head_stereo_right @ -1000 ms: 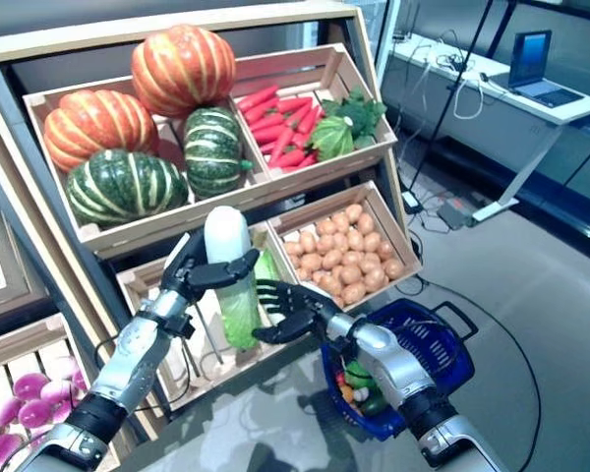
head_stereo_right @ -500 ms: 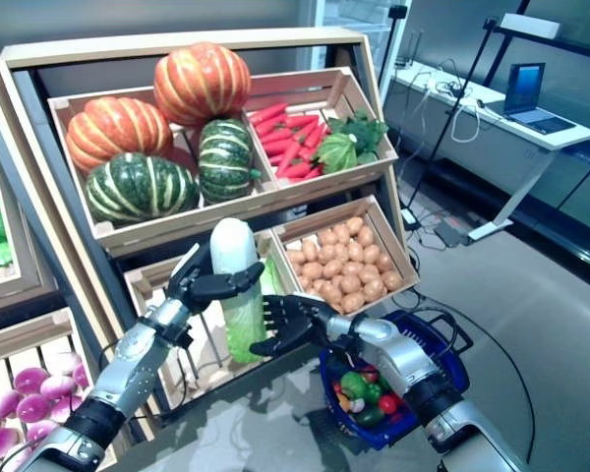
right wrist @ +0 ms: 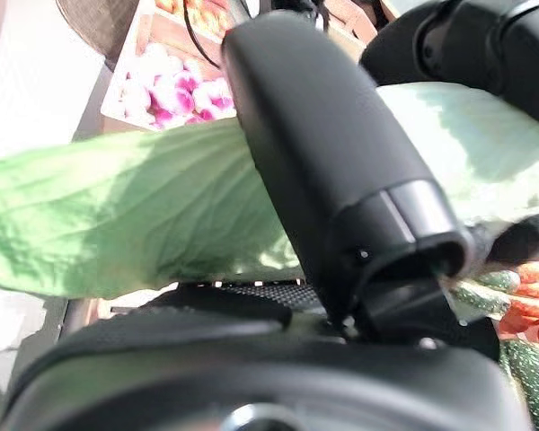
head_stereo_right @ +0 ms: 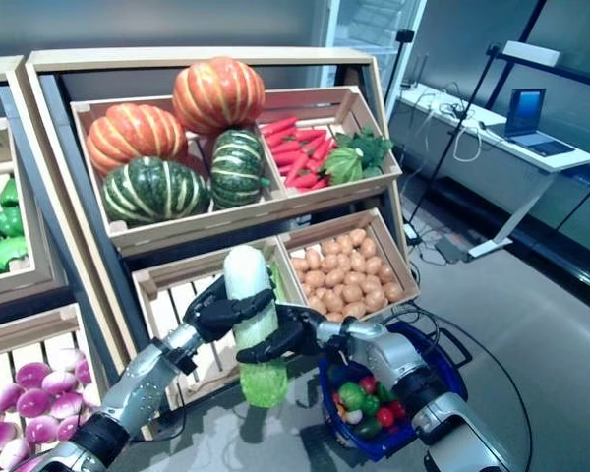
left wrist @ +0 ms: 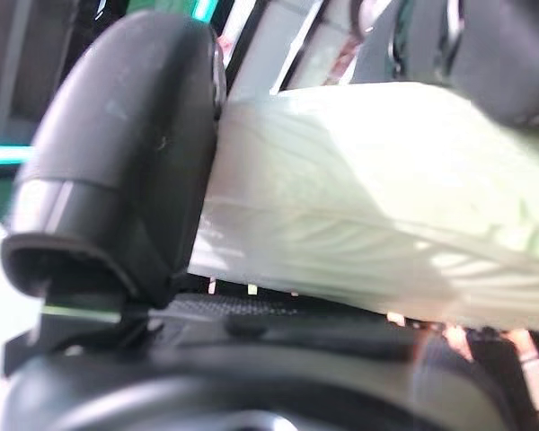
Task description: Put vegetables into the basket
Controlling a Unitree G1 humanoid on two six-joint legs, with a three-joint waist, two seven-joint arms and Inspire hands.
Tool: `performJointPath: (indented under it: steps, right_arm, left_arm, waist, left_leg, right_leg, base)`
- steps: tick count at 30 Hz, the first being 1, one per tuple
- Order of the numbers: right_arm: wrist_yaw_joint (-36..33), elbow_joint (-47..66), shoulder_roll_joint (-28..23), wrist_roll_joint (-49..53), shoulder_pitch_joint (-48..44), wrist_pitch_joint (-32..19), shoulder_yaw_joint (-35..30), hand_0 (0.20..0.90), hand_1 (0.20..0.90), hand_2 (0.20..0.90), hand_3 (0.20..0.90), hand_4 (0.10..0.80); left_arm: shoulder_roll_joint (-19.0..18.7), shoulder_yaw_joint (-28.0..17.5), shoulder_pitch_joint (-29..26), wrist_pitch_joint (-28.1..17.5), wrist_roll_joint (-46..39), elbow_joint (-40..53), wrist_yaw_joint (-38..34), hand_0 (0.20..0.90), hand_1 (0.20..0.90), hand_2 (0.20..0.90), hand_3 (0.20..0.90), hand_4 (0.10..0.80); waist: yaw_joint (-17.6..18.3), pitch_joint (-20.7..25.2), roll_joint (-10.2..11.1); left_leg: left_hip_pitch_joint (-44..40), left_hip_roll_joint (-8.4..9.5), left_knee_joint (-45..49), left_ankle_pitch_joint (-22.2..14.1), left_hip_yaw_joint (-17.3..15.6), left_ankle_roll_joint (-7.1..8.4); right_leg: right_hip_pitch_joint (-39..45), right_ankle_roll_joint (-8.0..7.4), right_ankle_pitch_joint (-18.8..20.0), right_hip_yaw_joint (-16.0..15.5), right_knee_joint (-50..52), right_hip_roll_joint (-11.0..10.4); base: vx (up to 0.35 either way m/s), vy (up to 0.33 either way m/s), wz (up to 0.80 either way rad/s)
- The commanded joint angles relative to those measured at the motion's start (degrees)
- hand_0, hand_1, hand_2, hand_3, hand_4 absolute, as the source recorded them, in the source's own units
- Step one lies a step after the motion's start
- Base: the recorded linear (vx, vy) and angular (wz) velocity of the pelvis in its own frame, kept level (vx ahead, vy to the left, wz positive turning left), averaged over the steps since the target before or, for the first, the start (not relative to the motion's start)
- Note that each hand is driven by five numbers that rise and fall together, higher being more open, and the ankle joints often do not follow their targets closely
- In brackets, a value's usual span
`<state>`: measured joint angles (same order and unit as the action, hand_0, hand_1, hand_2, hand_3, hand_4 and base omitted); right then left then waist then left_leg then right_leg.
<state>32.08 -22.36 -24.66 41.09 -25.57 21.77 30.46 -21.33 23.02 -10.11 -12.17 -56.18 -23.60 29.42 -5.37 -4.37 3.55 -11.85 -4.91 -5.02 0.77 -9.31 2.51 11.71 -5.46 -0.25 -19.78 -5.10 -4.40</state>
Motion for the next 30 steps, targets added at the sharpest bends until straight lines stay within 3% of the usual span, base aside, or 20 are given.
performJointPath:
  steps: [1, 3, 8, 9, 10, 19, 30]
  right_arm:
    - [-11.24, -0.34, 6.56, 1.4, -12.29, -10.08, -0.86, 0.9, 0.9, 0.9, 0.9, 0.8]
    - [-15.05, 0.96, 8.1, -1.02, -11.53, -10.41, -1.02, 0.9, 0.9, 0.9, 0.9, 0.8]
    - [-15.28, 2.48, 10.88, -2.3, -10.73, -9.16, -0.08, 0.9, 0.9, 0.9, 0.9, 0.8]
    - [-15.24, 2.85, 11.63, -1.99, -10.75, -8.77, 0.44, 0.669, 0.669, 0.669, 0.669, 0.646]
    - [-14.89, 2.8, 11.91, -1.88, -10.77, -8.62, 0.65, 0.3, 0.3, 0.3, 0.3, 0.4]
    - [-13.17, 2.05, 11.47, -2.29, -10.92, -7.3, 1.3, 0.3, 0.3, 0.3, 0.3, 0.4]
    - [-11.73, 2.86, 6.22, -8.64, -10.19, -7.91, 0.76, 0.3, 0.3, 0.3, 0.3, 0.4]
  left_arm:
    - [8.33, 3.97, -5.69, -6.54, -4.71, 4.01, 2.48, 0.3, 0.3, 0.3, 0.3, 0.4]
    - [8.92, 4.4, -5.68, -8.78, -4.78, 4.93, 0.77, 0.3, 0.3, 0.3, 0.3, 0.4]
    - [9.85, 5.35, -6.15, -9.59, -4.55, 6.79, -1.38, 0.3, 0.3, 0.3, 0.3, 0.4]
    - [9.92, 5.74, -6.3, -9.6, -4.46, 7.41, -2.28, 0.3, 0.3, 0.3, 0.3, 0.4]
    - [9.94, 5.88, -6.44, -9.65, -4.48, 7.56, -2.66, 0.3, 0.3, 0.3, 0.3, 0.4]
    - [9.31, 5.4, -6.92, -10.12, -3.51, 9.02, -3.2, 0.3, 0.3, 0.3, 0.3, 0.4]
    - [7.68, 3.36, -8.27, -10.61, -0.1, 10.04, -5.07, 0.3, 0.3, 0.3, 0.3, 0.4]
  waist:
    - [0.41, 1.61, 0.1]
    - [0.69, 0.98, -0.05]
    - [0.68, 0.24, -0.33]
    - [0.59, 0.08, -0.41]
    - [0.54, 0.02, -0.45]
    - [-0.11, 0.32, -0.3]
    - [0.86, 0.54, 0.03]
  left_leg:
    - [0.51, 2.59, 0.02, -5.06, 1.32, -2.75]
    - [0.61, 2.63, 0.02, -4.97, 1.31, -2.9]
    - [0.85, 2.75, 0.02, -4.83, 1.53, -3.08]
    - [0.83, 2.75, 0.02, -4.78, 1.54, -3.07]
    - [0.8, 2.77, 0.02, -4.79, 1.58, -3.07]
    - [0.84, 2.86, 0.02, -4.92, 2.27, -2.99]
    - [0.87, 2.65, 0.02, -4.84, 1.75, -2.86]
  right_leg:
    - [1.45, 4.06, -1.99, 0.17, 0.1, -0.3]
    - [1.25, 4.15, -1.84, 0.49, 0.1, -0.35]
    - [1.07, 4.18, -1.75, 0.43, 0.1, -0.51]
    - [1.13, 4.19, -1.75, 0.29, 0.1, -0.56]
    - [1.19, 4.2, -1.78, 0.23, 0.1, -0.59]
    - [1.51, 4.26, -2.08, -0.49, 0.1, -0.69]
    - [1.16, 4.21, -1.73, 0.31, 0.1, -0.42]
  base:
    - [0.0, 0.0, 0.0]
    - [0.0, 0.0, 0.0]
    - [0.0, 0.0, 0.0]
    - [0.0, 0.0, 0.0]
    - [0.0, 0.0, 0.0]
    - [0.006, 0.001, 0.04]
    - [0.0, 0.0, 0.0]
